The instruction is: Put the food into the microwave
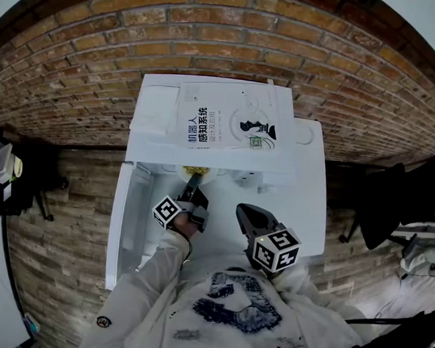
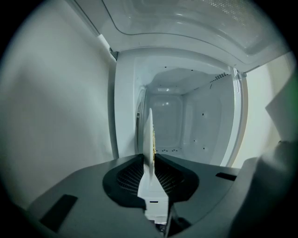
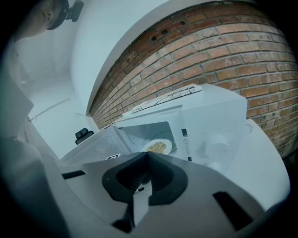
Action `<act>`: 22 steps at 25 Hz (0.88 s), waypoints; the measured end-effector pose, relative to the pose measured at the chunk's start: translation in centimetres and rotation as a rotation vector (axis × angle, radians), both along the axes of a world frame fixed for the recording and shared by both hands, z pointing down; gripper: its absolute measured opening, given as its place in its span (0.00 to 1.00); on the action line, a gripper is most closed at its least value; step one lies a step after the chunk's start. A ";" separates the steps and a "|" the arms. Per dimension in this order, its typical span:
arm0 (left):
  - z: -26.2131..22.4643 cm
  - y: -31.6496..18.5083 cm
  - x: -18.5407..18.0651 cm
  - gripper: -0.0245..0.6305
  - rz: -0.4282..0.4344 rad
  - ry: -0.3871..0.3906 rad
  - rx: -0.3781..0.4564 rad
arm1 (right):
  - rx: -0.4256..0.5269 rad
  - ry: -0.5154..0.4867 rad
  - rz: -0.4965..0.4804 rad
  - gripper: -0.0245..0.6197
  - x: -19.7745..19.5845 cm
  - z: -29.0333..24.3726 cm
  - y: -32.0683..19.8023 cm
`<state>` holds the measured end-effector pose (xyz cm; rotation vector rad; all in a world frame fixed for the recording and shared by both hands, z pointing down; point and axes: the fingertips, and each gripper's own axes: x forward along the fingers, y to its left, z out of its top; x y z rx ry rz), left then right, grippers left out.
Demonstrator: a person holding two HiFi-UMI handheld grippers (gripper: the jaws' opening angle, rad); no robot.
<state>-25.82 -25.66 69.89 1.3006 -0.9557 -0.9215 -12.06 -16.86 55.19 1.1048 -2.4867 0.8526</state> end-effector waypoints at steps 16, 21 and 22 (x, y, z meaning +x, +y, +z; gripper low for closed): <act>-1.0 1.7 2.0 0.28 0.096 -0.016 0.001 | 0.001 -0.025 0.014 0.06 0.4 0.0 0.2; -1.3 2.4 2.0 0.28 0.096 -0.024 0.006 | 0.000 -0.034 0.010 0.06 0.3 0.0 0.4; -1.1 2.5 1.9 0.28 0.095 -0.033 0.002 | 0.001 -0.035 0.009 0.06 0.2 0.0 0.4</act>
